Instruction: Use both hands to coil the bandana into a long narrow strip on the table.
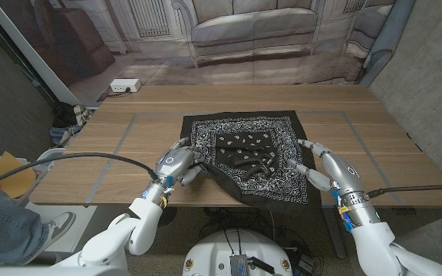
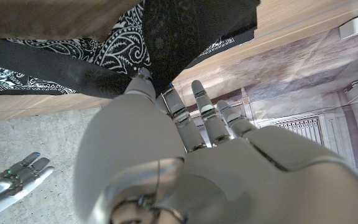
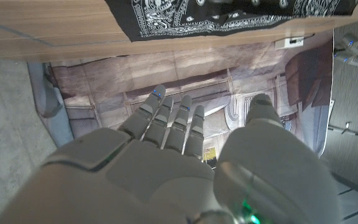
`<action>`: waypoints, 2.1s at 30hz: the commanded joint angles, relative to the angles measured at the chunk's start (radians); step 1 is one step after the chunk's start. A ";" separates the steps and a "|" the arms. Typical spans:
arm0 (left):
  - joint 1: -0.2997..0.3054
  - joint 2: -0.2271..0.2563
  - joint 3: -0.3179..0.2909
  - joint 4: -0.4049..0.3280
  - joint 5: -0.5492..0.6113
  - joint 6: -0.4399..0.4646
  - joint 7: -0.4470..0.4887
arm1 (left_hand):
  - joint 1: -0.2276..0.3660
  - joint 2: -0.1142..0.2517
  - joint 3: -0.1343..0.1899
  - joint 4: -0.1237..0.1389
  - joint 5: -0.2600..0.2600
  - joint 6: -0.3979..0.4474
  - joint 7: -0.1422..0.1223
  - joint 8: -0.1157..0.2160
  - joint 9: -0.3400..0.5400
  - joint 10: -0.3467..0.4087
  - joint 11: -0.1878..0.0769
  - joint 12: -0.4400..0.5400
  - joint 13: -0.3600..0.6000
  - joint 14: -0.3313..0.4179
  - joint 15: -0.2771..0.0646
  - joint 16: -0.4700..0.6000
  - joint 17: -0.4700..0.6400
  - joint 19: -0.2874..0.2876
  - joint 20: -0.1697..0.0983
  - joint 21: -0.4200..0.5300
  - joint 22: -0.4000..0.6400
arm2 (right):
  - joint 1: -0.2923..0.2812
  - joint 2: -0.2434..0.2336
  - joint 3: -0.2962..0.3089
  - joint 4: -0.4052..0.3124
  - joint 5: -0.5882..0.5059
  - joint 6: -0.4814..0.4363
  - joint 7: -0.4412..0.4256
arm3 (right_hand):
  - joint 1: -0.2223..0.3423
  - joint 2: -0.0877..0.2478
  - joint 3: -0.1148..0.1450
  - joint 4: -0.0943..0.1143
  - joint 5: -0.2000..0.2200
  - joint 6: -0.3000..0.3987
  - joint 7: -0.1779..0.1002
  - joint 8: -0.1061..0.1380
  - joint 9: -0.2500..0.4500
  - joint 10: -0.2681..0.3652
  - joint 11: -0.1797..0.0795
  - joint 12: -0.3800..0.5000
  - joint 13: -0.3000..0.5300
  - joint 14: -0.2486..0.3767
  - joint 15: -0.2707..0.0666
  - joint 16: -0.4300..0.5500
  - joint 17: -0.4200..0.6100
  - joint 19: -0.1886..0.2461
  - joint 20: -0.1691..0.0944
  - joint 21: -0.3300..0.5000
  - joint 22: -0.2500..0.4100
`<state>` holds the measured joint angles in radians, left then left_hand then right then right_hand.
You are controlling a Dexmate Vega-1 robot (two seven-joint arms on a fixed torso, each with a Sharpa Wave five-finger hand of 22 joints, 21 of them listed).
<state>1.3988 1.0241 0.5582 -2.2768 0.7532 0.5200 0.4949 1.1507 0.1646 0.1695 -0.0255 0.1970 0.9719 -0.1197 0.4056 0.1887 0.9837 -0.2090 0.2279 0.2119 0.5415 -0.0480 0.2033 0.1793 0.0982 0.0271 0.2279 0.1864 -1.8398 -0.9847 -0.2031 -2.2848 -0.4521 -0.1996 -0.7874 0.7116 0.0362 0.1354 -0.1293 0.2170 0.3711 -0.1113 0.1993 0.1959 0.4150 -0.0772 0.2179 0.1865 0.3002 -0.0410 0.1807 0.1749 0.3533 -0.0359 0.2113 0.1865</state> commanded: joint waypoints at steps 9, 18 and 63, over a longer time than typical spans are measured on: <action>-0.046 0.009 -0.013 0.033 0.005 -0.072 -0.022 | 0.000 -0.003 0.016 0.001 -0.004 0.012 0.000 0.006 0.001 0.017 -0.001 -0.007 0.005 0.012 -0.110 -0.004 0.001 0.002 0.006 -0.005 0.000 | -0.040 0.015 -0.212 0.029 -0.254 -0.267 -0.143 | 0.058 -0.008 0.015 -0.028 0.019 -0.013 -0.033 -0.003 0.002 -0.040 -0.017 -0.013 0.004 -0.032 -0.056 -0.007 0.002 -0.009 -0.039 -0.006 0.000; -0.064 0.007 -0.015 0.043 0.009 -0.096 -0.036 | 0.000 -0.005 0.022 0.002 -0.006 0.014 -0.002 0.005 0.001 0.019 -0.001 -0.010 0.007 0.013 -0.112 -0.006 0.001 0.002 0.007 -0.006 0.000 | 0.002 0.000 -0.302 0.050 -0.276 -0.358 -0.090 | 0.120 -0.027 0.027 -0.040 0.043 -0.075 -0.040 -0.014 0.004 -0.121 -0.010 -0.029 0.006 -0.104 -0.039 -0.013 0.004 -0.066 -0.045 -0.022 0.001; -0.101 -0.003 -0.053 0.034 -0.018 -0.180 -0.068 | -0.008 -0.018 0.044 0.010 -0.010 0.022 -0.004 -0.002 0.001 0.030 0.000 -0.021 0.012 0.020 -0.111 -0.009 0.000 0.004 0.004 -0.011 0.000 | 0.254 0.157 -0.534 0.386 -0.247 -0.396 -0.293 | 0.212 -0.018 0.051 -0.031 0.110 -0.107 -0.049 0.017 0.009 -0.228 0.016 -0.006 0.014 -0.204 -0.006 0.011 0.012 -0.170 -0.042 -0.009 0.003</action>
<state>1.2827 1.0167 0.5186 -2.2286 0.7372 0.3268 0.4257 1.1467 0.1423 0.2047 -0.0178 0.1884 0.9881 -0.1217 0.4054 0.1838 1.0054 -0.2088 0.2068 0.2210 0.5556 -0.0551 0.1956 0.1769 0.0980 0.0269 0.2203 0.1866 -1.6522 -0.8484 -0.7000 -1.9848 -0.7139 -0.6218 -1.0440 0.9090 0.0151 0.1797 -0.1558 0.3216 0.2540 -0.1576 0.2113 0.2026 0.1792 -0.0630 0.2076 0.1984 0.0877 -0.0356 0.1853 0.1840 0.1748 -0.0394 0.1937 0.1885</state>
